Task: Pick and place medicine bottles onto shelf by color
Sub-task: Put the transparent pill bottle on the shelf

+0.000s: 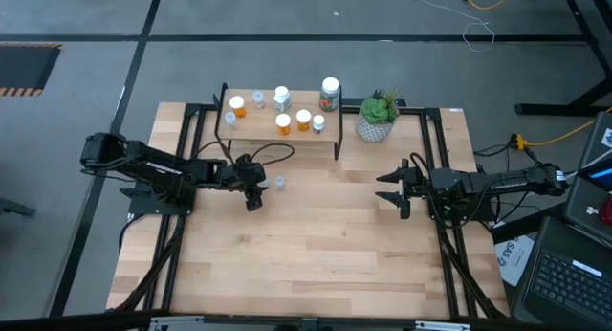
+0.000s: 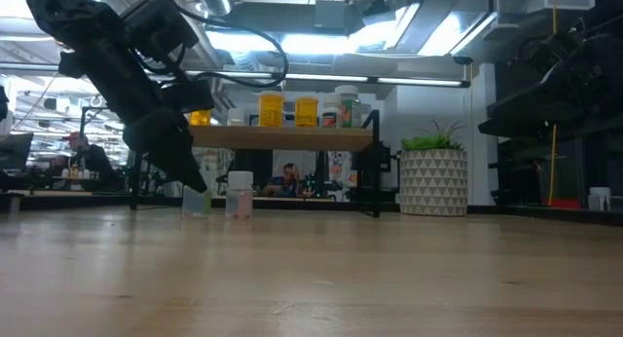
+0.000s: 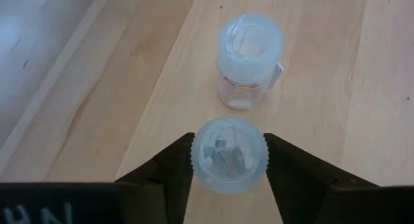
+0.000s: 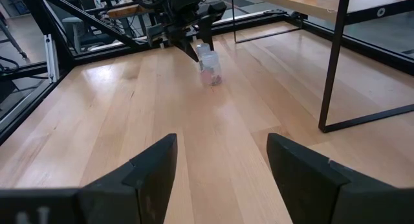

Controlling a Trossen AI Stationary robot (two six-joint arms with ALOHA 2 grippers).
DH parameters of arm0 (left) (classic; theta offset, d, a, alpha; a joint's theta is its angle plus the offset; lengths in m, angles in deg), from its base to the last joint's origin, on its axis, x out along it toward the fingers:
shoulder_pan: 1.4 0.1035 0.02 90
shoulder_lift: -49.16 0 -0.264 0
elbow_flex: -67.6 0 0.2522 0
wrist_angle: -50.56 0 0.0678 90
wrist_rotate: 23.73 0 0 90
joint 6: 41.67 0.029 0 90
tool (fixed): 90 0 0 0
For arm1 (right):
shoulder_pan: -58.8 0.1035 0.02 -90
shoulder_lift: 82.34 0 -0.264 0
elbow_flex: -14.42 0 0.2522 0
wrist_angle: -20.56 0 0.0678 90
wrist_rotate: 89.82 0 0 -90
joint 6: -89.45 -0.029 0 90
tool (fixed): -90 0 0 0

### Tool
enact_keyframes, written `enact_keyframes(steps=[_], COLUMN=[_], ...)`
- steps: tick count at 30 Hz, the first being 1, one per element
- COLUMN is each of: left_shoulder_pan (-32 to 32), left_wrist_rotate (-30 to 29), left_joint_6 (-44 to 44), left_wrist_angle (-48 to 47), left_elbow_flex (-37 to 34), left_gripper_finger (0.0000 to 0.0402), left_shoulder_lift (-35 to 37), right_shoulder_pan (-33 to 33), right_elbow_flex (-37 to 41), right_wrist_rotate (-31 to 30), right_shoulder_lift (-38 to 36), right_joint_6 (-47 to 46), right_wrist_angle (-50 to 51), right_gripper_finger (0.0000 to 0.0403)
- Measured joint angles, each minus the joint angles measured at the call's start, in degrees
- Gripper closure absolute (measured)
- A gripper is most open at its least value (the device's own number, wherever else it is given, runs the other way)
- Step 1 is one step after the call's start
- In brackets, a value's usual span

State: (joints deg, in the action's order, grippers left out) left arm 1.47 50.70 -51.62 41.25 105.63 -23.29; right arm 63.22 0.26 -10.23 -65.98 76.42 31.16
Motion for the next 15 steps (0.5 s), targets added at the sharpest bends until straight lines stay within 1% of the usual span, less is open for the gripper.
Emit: enact_keyframes(steps=[7,12,15], left_shoulder_pan=[-0.02,-0.02,-0.02], left_wrist_rotate=[0.02,0.02,0.00], left_joint_6=[-1.47,-2.44,-3.30], left_wrist_angle=[-0.12,-0.69,-5.02], left_elbow_flex=[0.07,0.25,2.00], left_gripper_finger=[0.0264,0.0267,0.0267], left_shoulder_lift=[0.37,3.39,6.66], right_shoulder_pan=[-0.01,0.00,0.00], right_elbow_flex=[0.00,0.00,0.01], right_wrist_rotate=[-0.01,0.00,0.00], right_shoulder_lift=[0.00,0.00,0.00], right_joint_6=[0.00,0.01,0.00], right_wrist_angle=[-0.01,-0.01,0.00], right_gripper_finger=[0.0162,0.0162,0.0162])
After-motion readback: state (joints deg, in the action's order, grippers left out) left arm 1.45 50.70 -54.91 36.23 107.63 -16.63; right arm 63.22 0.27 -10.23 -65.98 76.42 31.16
